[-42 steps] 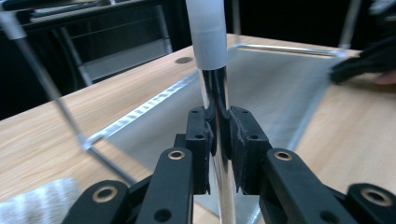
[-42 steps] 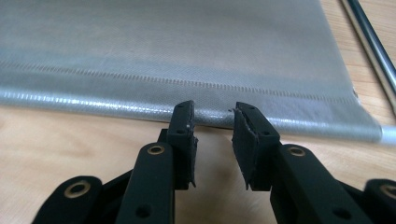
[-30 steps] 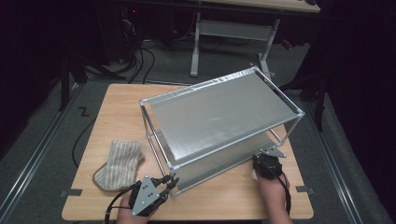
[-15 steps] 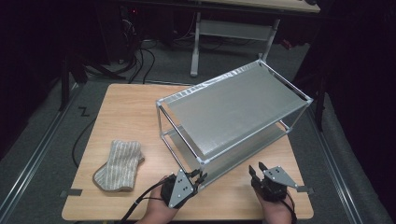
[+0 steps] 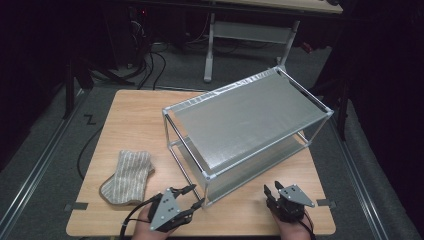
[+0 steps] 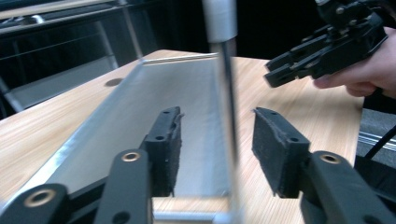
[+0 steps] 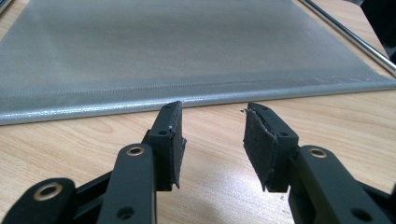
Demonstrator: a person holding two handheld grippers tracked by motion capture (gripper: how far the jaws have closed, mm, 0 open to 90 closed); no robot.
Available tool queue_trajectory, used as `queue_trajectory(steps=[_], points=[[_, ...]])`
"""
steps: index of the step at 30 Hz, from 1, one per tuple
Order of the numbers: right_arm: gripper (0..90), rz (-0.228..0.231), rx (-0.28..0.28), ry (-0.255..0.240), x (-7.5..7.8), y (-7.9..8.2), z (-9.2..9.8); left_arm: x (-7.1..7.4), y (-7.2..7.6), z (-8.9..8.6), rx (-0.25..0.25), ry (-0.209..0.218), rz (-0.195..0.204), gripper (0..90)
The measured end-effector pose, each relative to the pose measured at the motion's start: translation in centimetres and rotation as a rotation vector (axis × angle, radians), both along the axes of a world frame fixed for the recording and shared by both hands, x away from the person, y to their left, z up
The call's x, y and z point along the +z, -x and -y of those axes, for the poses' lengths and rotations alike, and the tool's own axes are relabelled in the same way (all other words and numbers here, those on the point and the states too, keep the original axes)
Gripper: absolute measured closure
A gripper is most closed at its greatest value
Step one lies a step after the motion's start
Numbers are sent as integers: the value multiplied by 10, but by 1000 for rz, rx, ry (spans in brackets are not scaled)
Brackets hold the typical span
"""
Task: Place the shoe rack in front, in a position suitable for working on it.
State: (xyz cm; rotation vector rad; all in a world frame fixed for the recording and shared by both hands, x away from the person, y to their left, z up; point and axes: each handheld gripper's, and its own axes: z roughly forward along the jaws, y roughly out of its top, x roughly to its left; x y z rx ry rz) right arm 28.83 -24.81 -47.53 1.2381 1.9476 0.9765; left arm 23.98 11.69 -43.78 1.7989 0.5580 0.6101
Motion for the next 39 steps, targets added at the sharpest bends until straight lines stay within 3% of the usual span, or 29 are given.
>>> queue_trajectory(steps=[4, 5, 7, 8, 9, 16, 20, 27, 34, 37, 39], points=[[558, 0, -6, -5, 0, -1, 1, -11, -2, -33, 73, -42, -37, 434], [556, 1, -3, -3, 0, -1, 2, -17, -3, -49, 122, -71, -55, 421], [555, 2, -2, -2, 0, -1, 2, -19, -4, -57, 149, -81, -63, 401], [553, 3, -2, -3, 0, -1, 3, -21, -5, -71, 195, -92, -68, 393], [552, 2, -3, -5, 0, -2, 3, -21, -5, -71, 195, -92, -68, 387], [543, -7, 11, -8, -1, -3, 5, -22, -4, -116, 324, -75, -101, 380], [538, -12, 14, -12, -1, -3, 5, -24, -7, -131, 373, -84, -108, 355], [535, -13, 16, -12, -2, -4, 3, -30, -18, -158, 473, -106, -169, 289], [535, -17, 21, -11, -3, -4, 2, -42, -35, -169, 520, -133, -282, 160], [535, -18, 22, -11, -3, -5, 2, -50, -45, -170, 510, -124, -360, 143], [535, -19, 22, -11, -3, -5, 2, -51, -46, -168, 506, -132, -364, 150]])
